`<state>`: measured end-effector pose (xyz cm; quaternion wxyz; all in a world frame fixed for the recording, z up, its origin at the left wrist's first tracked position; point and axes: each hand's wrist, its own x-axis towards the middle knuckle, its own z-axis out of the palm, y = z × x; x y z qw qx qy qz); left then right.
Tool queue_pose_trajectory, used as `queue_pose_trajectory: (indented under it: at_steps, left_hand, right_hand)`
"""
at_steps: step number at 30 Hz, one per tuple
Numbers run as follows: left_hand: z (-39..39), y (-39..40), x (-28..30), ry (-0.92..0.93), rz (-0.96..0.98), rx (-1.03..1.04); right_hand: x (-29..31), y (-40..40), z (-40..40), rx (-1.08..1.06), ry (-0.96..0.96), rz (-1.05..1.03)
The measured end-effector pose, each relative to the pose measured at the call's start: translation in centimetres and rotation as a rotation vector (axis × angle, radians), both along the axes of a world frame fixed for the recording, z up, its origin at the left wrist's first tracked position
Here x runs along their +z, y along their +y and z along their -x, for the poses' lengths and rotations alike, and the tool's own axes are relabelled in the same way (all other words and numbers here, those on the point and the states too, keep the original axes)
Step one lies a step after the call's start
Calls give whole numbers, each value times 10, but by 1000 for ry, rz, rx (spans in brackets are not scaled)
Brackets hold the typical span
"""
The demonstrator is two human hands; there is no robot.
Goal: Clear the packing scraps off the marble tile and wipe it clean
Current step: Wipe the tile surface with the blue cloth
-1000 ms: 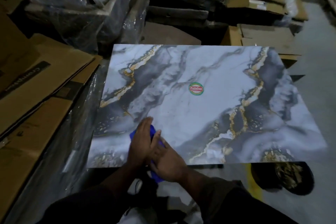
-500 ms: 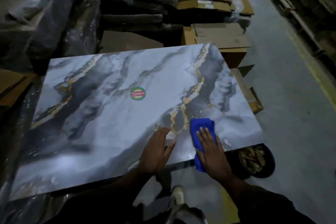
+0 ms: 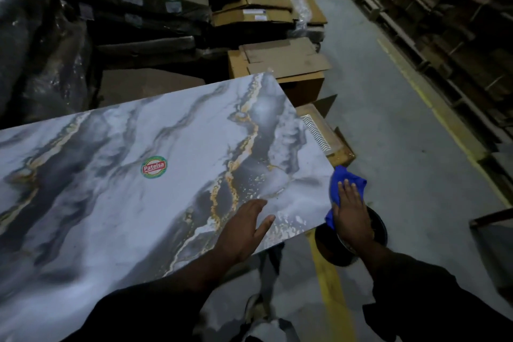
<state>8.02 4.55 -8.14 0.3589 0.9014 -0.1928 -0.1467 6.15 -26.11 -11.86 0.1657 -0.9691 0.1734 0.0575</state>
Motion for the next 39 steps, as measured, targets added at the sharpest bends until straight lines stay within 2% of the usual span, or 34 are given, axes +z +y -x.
queue_pose_trajectory:
  at_steps: [3,7,9,12,13,14,16,18,22,25,29,34,39]
  left_hand:
    - [-3,10,13,31,39,46]
    - [-21,18,44,163,165,161]
    - [-33,22,68,397,400,335]
    - [-48,42,110,627,821,496]
    - [-53,52,124,647,906,500]
    - [-56,64,138,650,971,495]
    - [-63,87,160,601,1029,520]
    - [-68,109,177,509,1059,559]
    - [-83,150,211,414,1189,443]
    - [-95,173,234,340,1114,330]
    - [-105,190,268,216,1037,195]
    - [-110,201,301,8,960,240]
    - [-108,203,312,-14,988,246]
  right_hand:
    - [28,-5,-10,-237,22,-148]
    - [85,53,-30,-373,-225,-507]
    - [121,99,-41,-448,-288,-893]
    - [161,169,-44,-385,-149,-1632]
    - [172,192,-43,-335,-88,-1761]
    - [181,213,-42,-267,-43,-1800]
    - [196,251,-46,-158,-25,-1770]
    - [211,282,-53,-43,-84,-1730]
    - [247,315,-72,97,-216,-1659]
    - [275,321,-86,191,-216,-1603]
    - [314,327,-98,443,-238,-1435]
    - [353,318,-98,512,-365,-1239]
    - [363,287,-95,448,-429,-1224]
